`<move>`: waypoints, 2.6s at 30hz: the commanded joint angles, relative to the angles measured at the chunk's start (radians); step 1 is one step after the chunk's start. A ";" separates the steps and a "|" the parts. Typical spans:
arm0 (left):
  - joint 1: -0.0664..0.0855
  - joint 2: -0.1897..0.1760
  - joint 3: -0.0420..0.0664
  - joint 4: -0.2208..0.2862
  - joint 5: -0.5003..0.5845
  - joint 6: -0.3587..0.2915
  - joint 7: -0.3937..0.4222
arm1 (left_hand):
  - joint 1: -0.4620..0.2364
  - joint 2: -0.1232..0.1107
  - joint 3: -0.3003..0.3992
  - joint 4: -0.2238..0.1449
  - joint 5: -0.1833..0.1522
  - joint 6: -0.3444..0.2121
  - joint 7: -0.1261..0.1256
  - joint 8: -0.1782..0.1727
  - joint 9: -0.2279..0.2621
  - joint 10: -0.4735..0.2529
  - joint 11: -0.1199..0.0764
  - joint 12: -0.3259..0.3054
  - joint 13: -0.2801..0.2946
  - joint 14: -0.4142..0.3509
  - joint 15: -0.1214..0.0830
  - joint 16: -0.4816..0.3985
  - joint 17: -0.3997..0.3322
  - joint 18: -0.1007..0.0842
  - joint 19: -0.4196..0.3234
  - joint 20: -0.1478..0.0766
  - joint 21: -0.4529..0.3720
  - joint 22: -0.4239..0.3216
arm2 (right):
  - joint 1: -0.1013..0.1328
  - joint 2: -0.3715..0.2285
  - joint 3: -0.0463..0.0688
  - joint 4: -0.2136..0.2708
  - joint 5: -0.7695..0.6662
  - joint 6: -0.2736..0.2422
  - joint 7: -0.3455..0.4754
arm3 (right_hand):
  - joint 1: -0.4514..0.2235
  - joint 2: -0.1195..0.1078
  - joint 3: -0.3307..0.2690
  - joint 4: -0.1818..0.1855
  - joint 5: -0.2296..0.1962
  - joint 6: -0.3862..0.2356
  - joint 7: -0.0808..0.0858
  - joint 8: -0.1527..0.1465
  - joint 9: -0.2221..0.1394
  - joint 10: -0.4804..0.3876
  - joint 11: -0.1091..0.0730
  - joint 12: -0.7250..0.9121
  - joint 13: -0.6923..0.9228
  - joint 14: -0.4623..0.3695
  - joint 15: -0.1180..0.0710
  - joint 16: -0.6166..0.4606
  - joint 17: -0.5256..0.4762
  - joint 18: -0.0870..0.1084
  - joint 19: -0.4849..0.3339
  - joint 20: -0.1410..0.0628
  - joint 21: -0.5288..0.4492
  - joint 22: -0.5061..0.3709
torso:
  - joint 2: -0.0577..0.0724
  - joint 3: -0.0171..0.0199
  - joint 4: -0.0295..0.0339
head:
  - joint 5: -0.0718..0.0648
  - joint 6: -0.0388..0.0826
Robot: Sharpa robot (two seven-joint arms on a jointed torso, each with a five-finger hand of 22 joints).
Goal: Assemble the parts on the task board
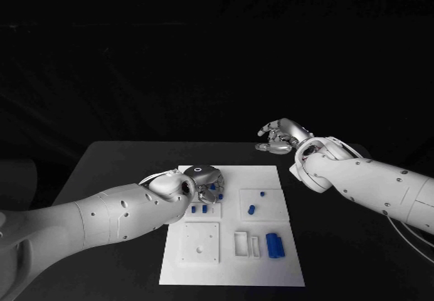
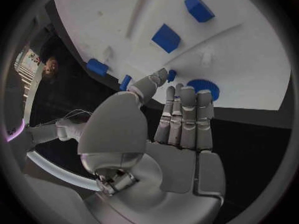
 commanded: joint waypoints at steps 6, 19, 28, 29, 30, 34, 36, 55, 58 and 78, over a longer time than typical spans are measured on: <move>-0.009 0.017 0.000 -0.028 -0.016 -0.002 -0.002 | 0.016 0.014 0.004 0.005 0.003 -0.001 -0.007 -0.001 -0.008 0.001 0.001 -0.011 -0.011 0.017 -0.004 0.014 0.006 0.060 0.017 -0.004 0.017 0.007 | 0.000 0.000 0.000 0.005 0.000 0.009 0.012 | -0.001 0.010 -0.002 -0.006 0.004 0.001 0.005 0.002 0.002 -0.008 0.000 -0.003 -0.002 -0.007 -0.002 -0.003 -0.002 0.090 -0.006 0.001 -0.007 -0.001 | -0.001 0.0001 0.0000 | -0.003 -0.002; -0.014 0.031 0.000 -0.034 -0.016 0.002 -0.006 | 0.014 0.020 0.002 0.007 0.003 -0.011 -0.004 -0.006 -0.018 0.018 -0.004 -0.014 -0.019 0.030 -0.009 0.023 0.009 0.063 0.029 -0.009 0.025 0.012 | 0.000 0.000 0.000 0.007 0.000 0.008 0.012 | -0.001 0.010 -0.002 -0.006 0.005 0.001 0.005 0.002 0.002 -0.008 0.000 -0.003 -0.003 -0.007 -0.002 -0.003 -0.002 0.090 -0.006 0.001 -0.007 -0.001 | -0.002 0.0002 0.0007 | -0.006 -0.003; -0.022 0.046 0.000 -0.051 -0.016 0.024 -0.008 | 0.014 0.030 0.002 0.010 -0.002 -0.019 0.007 -0.010 -0.029 0.040 -0.007 -0.012 -0.023 0.042 -0.012 0.033 0.013 0.066 0.040 -0.012 0.033 0.017 | 0.000 0.002 0.000 0.012 0.000 0.008 0.012 | -0.002 0.010 -0.003 -0.006 0.006 0.001 0.005 0.002 0.002 -0.008 0.000 -0.003 -0.004 -0.007 -0.002 -0.004 -0.003 0.090 -0.006 0.001 -0.008 -0.001 | -0.001 0.0004 0.0001 | -0.006 -0.004; -0.023 0.048 0.000 -0.052 -0.016 0.025 -0.007 | 0.013 0.032 0.002 0.010 -0.003 -0.018 0.007 -0.010 -0.030 0.044 -0.007 -0.012 -0.024 0.043 -0.012 0.035 0.014 0.067 0.041 -0.013 0.034 0.018 | 0.000 0.002 0.000 0.012 0.000 0.008 0.012 | -0.002 0.010 -0.003 -0.006 0.006 0.001 0.005 0.002 0.002 -0.008 0.000 -0.003 -0.004 -0.007 -0.002 -0.004 -0.003 0.090 -0.006 0.001 -0.008 -0.001 | -0.001 0.0002 0.0001 | -0.006 -0.004; -0.024 0.049 0.000 -0.053 -0.016 0.026 -0.007 | 0.012 0.034 0.001 0.011 -0.005 -0.016 0.007 -0.009 -0.031 0.050 -0.008 -0.010 -0.024 0.046 -0.013 0.038 0.015 0.067 0.043 -0.013 0.036 0.019 | 0.000 0.002 0.000 0.012 0.000 0.008 0.012 | -0.002 0.010 -0.003 -0.006 0.006 0.001 0.005 0.002 0.002 -0.008 0.000 -0.003 -0.004 -0.007 -0.002 -0.004 -0.003 0.090 -0.006 0.001 -0.008 -0.001 | -0.001 0.0004 0.0000 | -0.006 -0.004; -0.025 0.052 0.000 -0.058 -0.016 0.031 -0.008 | 0.009 0.039 -0.001 0.014 -0.006 -0.014 0.006 -0.007 -0.034 0.056 -0.010 -0.011 -0.026 0.049 -0.015 0.042 0.017 0.068 0.046 -0.014 0.039 0.020 | 0.000 0.002 0.000 0.013 0.000 0.008 0.011 | -0.002 0.011 -0.003 -0.006 0.006 0.001 0.005 0.002 0.002 -0.008 0.000 -0.003 -0.004 -0.006 -0.002 -0.004 -0.003 0.090 -0.006 0.002 -0.009 -0.001 | -0.001 0.0012 0.0004 | -0.007 -0.005; -0.025 0.052 0.000 -0.061 -0.016 0.034 -0.009 | 0.008 0.040 -0.001 0.014 -0.007 -0.013 0.006 -0.007 -0.035 0.058 -0.010 -0.011 -0.027 0.050 -0.015 0.043 0.017 0.068 0.047 -0.015 0.039 0.021 | 0.000 0.003 0.000 0.013 0.000 0.009 0.011 | -0.002 0.011 -0.003 -0.006 0.006 0.001 0.005 0.003 0.002 -0.008 0.000 -0.003 -0.005 -0.006 -0.002 -0.004 -0.003 0.090 -0.006 0.002 -0.009 -0.001 | -0.001 0.0012 0.0002 | -0.008 -0.005; -0.026 0.055 0.000 -0.069 -0.025 0.064 -0.030 | 0.011 0.071 -0.005 0.012 -0.013 0.047 -0.018 0.030 -0.041 0.143 -0.033 0.010 -0.020 0.083 -0.037 0.078 0.030 0.075 0.073 -0.030 0.061 0.033 | 0.000 0.002 0.000 0.014 0.000 0.012 0.011 | -0.004 0.012 -0.003 -0.005 0.008 0.002 0.005 0.003 0.002 -0.007 0.000 -0.002 -0.006 -0.005 -0.002 -0.004 -0.004 0.090 -0.005 0.002 -0.009 -0.001 | -0.002 -0.0005 0.0012 | -0.010 -0.006; -0.026 0.055 0.000 -0.069 -0.027 0.063 -0.032 | 0.011 0.076 -0.005 0.011 -0.013 0.055 -0.022 0.034 -0.042 0.152 -0.036 0.012 -0.018 0.087 -0.040 0.081 0.031 0.075 0.076 -0.033 0.063 0.033 | 0.000 0.003 0.000 0.013 0.000 0.012 0.011 | -0.004 0.012 -0.004 -0.005 0.010 0.002 0.005 0.004 0.002 -0.007 0.000 -0.002 -0.007 -0.005 -0.002 -0.004 -0.004 0.090 -0.004 0.002 -0.010 -0.001 | -0.002 -0.0006 0.0015 | -0.010 -0.006; -0.027 0.046 0.000 -0.066 -0.027 0.001 -0.028 | 0.004 0.112 -0.004 0.015 -0.006 0.094 -0.035 0.055 -0.048 0.195 -0.053 0.016 -0.011 0.118 -0.057 0.092 0.031 0.074 0.097 -0.048 0.071 0.035 | 0.000 0.004 0.000 0.011 0.000 0.011 0.012 | -0.006 0.014 -0.005 -0.006 0.036 0.006 0.003 0.006 0.004 -0.006 -0.002 0.002 -0.014 -0.003 -0.004 -0.005 -0.007 0.090 -0.001 0.002 -0.013 0.001 | -0.002 -0.0001 0.0015 | -0.009 -0.006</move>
